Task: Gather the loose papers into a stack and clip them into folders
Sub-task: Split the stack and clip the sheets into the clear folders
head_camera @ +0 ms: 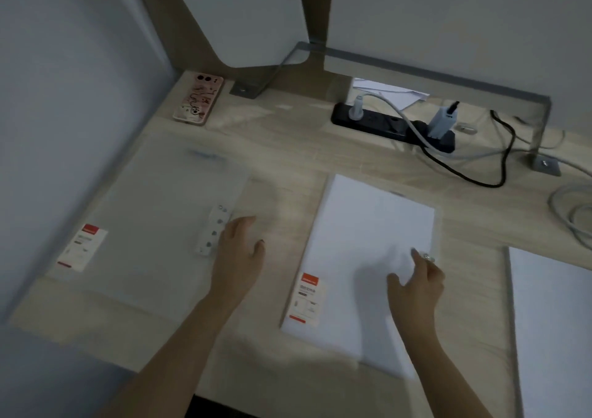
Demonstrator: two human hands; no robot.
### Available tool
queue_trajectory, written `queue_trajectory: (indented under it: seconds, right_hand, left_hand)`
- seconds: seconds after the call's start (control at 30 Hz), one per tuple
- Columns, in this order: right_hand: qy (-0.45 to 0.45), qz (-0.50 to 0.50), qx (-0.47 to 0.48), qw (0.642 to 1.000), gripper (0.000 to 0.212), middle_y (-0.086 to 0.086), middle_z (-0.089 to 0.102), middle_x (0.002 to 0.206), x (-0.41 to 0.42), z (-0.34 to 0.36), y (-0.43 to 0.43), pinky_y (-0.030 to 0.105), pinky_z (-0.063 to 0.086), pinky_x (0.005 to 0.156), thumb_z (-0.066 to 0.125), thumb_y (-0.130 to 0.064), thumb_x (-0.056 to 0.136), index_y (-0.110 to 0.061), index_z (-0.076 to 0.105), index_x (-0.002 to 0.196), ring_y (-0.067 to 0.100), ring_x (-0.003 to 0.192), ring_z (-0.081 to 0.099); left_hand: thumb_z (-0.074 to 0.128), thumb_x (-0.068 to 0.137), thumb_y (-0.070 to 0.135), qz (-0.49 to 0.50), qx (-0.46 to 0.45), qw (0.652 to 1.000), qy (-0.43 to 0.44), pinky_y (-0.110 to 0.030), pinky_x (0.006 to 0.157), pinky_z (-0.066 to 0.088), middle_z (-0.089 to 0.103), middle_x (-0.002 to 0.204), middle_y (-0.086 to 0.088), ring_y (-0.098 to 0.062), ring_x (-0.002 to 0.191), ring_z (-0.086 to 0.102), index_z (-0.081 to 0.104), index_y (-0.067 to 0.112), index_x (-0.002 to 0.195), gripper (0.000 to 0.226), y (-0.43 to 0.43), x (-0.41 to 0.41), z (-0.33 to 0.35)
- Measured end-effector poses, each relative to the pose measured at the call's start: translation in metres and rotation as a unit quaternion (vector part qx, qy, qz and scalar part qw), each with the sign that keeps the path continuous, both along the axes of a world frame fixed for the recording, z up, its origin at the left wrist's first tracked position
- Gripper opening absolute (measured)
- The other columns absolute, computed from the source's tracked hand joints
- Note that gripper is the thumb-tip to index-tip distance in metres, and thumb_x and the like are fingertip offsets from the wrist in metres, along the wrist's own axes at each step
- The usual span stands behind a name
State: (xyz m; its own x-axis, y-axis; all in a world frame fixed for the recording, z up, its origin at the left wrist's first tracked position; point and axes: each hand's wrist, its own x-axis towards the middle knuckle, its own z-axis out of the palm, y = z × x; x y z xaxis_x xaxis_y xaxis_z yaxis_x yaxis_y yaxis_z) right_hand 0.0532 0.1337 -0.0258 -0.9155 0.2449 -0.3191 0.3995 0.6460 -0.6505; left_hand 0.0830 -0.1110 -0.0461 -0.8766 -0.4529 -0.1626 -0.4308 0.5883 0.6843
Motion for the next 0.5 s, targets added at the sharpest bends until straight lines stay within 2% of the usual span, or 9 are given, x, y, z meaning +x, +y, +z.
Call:
queue_trajectory:
  seconds: [0.03, 0.1, 0.17, 0.27, 0.37, 0.4, 0.43, 0.47, 0.5]
  right_hand:
    - [0.004, 0.041, -0.013, 0.999, 0.051, 0.018, 0.037, 0.136, -0.002, 0.003, -0.020, 0.035, 0.029, 0.105, 0.055, -0.008, 0.085, -0.006, 0.044, 0.135, 0.033, 0.127, 0.035]
    - [-0.014, 0.118, -0.074, 0.990, 0.041, 0.010, 0.036, 0.138, -0.006, 0.004, -0.061, 0.033, 0.031, 0.107, 0.051, -0.006, 0.090, -0.014, 0.048, 0.131, 0.026, 0.128, 0.037]
    - [-0.068, 0.156, -0.155, 0.973, 0.037, 0.006, 0.039, 0.136, -0.008, 0.005, -0.106, 0.026, 0.036, 0.099, 0.049, -0.009, 0.092, -0.018, 0.050, 0.128, 0.020, 0.125, 0.042]
    - [-0.181, 0.155, -0.245, 0.940, 0.041, 0.003, 0.046, 0.128, -0.008, 0.002, -0.164, 0.016, 0.040, 0.076, 0.050, -0.010, 0.092, -0.014, 0.047, 0.132, 0.015, 0.109, 0.047]
    - [-0.277, 0.098, -0.313, 0.903, 0.047, 0.004, 0.051, 0.114, -0.002, -0.011, -0.202, 0.021, 0.040, 0.074, 0.051, -0.012, 0.090, -0.015, 0.040, 0.136, 0.015, 0.097, 0.049]
    - [-0.300, 0.073, -0.337, 0.890, 0.041, 0.003, 0.053, 0.103, -0.001, -0.016, -0.212, 0.022, 0.039, 0.072, 0.051, -0.011, 0.090, -0.017, 0.043, 0.130, 0.014, 0.088, 0.050]
    - [-0.315, 0.057, -0.350, 0.880, 0.029, 0.001, 0.052, 0.089, 0.000, -0.020, -0.220, 0.022, 0.037, 0.068, 0.050, -0.009, 0.089, -0.021, 0.048, 0.115, 0.011, 0.076, 0.049]
    - [-0.323, 0.046, -0.360, 0.874, 0.021, -0.001, 0.048, 0.077, 0.001, -0.022, -0.227, 0.022, 0.035, 0.063, 0.049, -0.008, 0.088, -0.026, 0.047, 0.098, 0.009, 0.067, 0.045]
    - [-0.328, 0.047, -0.364, 0.871, 0.022, -0.003, 0.044, 0.070, 0.001, -0.025, -0.232, 0.022, 0.032, 0.059, 0.049, -0.007, 0.088, -0.028, 0.042, 0.086, 0.008, 0.061, 0.041]
  left_hand:
    - [0.059, 0.083, 0.005, 0.014, -0.030, 0.999, 0.000, -0.035, 0.105, 0.031, 0.045, 0.133, -0.016, -0.033, 0.126, 0.040, 0.049, 0.006, 0.128, 0.046, -0.024, 0.002, 0.001]
    - [0.064, 0.081, 0.009, 0.046, -0.088, 0.995, -0.020, -0.042, 0.105, 0.031, 0.043, 0.135, -0.020, -0.038, 0.126, 0.038, 0.050, 0.005, 0.128, 0.049, -0.072, 0.009, 0.002]
    - [0.066, 0.081, 0.017, 0.087, -0.127, 0.986, -0.065, -0.047, 0.107, 0.027, 0.036, 0.141, -0.021, -0.039, 0.130, 0.031, 0.046, 0.006, 0.133, 0.056, -0.118, 0.018, 0.000]
    - [0.066, 0.082, 0.030, 0.138, -0.144, 0.970, -0.142, -0.047, 0.112, 0.017, 0.026, 0.147, -0.024, -0.040, 0.136, 0.022, 0.035, 0.006, 0.141, 0.071, -0.176, 0.033, -0.004]
    - [0.065, 0.080, 0.043, 0.161, -0.114, 0.960, -0.198, -0.044, 0.114, 0.014, 0.020, 0.151, -0.024, -0.037, 0.140, 0.018, 0.024, 0.004, 0.145, 0.086, -0.206, 0.041, -0.012]
    - [0.065, 0.079, 0.046, 0.167, -0.102, 0.959, -0.205, -0.044, 0.114, 0.016, 0.022, 0.150, -0.024, -0.037, 0.140, 0.019, 0.022, 0.004, 0.145, 0.089, -0.213, 0.042, -0.014]
    - [0.065, 0.078, 0.048, 0.172, -0.100, 0.958, -0.206, -0.045, 0.113, 0.019, 0.025, 0.149, -0.024, -0.037, 0.139, 0.021, 0.023, 0.004, 0.144, 0.090, -0.217, 0.043, -0.017]
    - [0.065, 0.077, 0.051, 0.175, -0.103, 0.958, -0.203, -0.047, 0.111, 0.023, 0.030, 0.146, -0.024, -0.037, 0.137, 0.025, 0.024, 0.004, 0.144, 0.091, -0.221, 0.043, -0.019]
    - [0.065, 0.076, 0.053, 0.183, -0.107, 0.957, -0.200, -0.049, 0.109, 0.026, 0.035, 0.142, -0.024, -0.038, 0.134, 0.029, 0.026, 0.005, 0.143, 0.091, -0.223, 0.043, -0.020]
